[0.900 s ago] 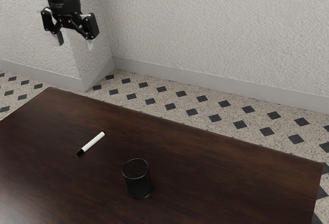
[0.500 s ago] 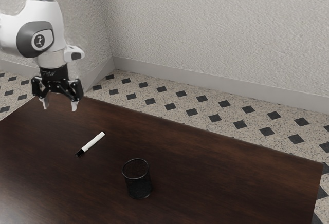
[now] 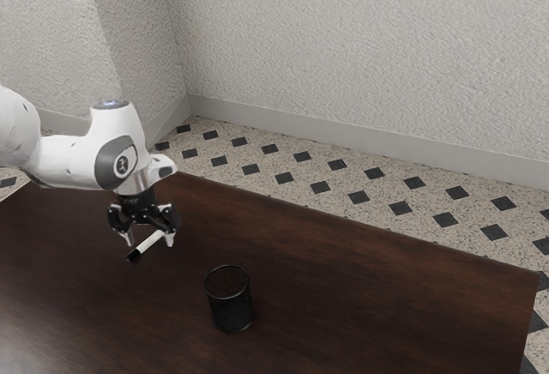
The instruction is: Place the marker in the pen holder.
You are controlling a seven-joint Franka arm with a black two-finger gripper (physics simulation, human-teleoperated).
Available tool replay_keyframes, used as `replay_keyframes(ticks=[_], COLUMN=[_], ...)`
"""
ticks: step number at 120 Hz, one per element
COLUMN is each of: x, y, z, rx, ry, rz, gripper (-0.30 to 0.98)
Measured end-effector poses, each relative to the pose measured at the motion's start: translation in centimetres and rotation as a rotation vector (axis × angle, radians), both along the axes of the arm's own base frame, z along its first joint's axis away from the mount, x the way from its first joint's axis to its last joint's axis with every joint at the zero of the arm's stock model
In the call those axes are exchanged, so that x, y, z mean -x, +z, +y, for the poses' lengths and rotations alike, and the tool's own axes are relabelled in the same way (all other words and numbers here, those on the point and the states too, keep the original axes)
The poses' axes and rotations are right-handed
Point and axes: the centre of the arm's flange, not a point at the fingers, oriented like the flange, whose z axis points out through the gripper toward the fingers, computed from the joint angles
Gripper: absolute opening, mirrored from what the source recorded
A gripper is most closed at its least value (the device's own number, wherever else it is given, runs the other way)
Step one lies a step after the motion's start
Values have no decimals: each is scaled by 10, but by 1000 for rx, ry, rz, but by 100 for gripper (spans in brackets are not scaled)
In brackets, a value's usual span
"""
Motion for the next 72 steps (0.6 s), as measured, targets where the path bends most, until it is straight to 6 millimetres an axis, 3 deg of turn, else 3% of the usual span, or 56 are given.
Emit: replay_keyframes(ticks=[19, 72], x=[-21, -50], y=[-14, -31], z=[12, 50], rx=[13, -2], ry=[-65, -330], rz=[-74, -144], gripper=[69, 69])
